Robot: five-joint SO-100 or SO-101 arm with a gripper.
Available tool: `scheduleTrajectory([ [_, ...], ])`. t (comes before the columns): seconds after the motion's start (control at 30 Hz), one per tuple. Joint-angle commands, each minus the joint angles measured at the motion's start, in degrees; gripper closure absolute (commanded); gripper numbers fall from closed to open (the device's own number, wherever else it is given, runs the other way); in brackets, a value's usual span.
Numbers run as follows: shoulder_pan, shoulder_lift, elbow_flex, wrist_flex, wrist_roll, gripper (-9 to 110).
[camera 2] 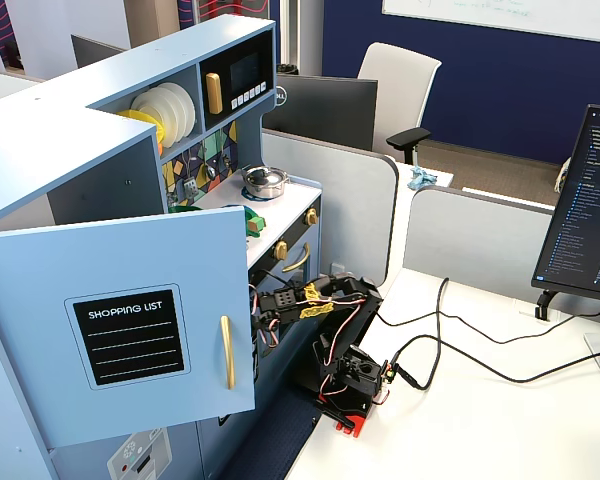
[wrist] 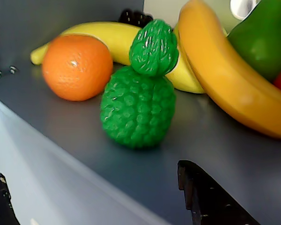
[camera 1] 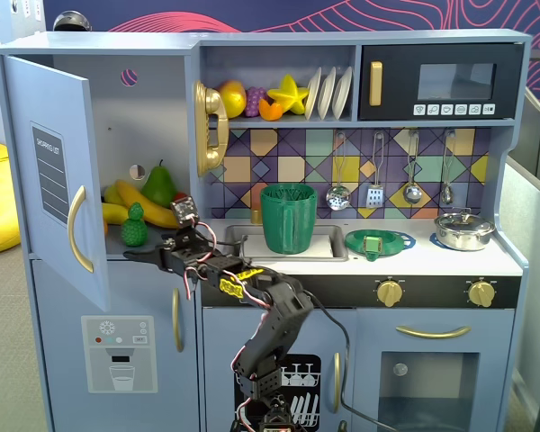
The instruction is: Pick up the green pineapple from the left cabinet and place it in the green recipient
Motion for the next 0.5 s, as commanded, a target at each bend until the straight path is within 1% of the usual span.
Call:
scheduleTrajectory([
  [0.0,0.0,-4.13,-9.84,-2.37,-0.62,62],
  [0.33,0.97,-13.45,-19.16,-3.6,1.14,61],
  [0.47,1.23,-15.91,-21.18,-4.48,4.75,62],
])
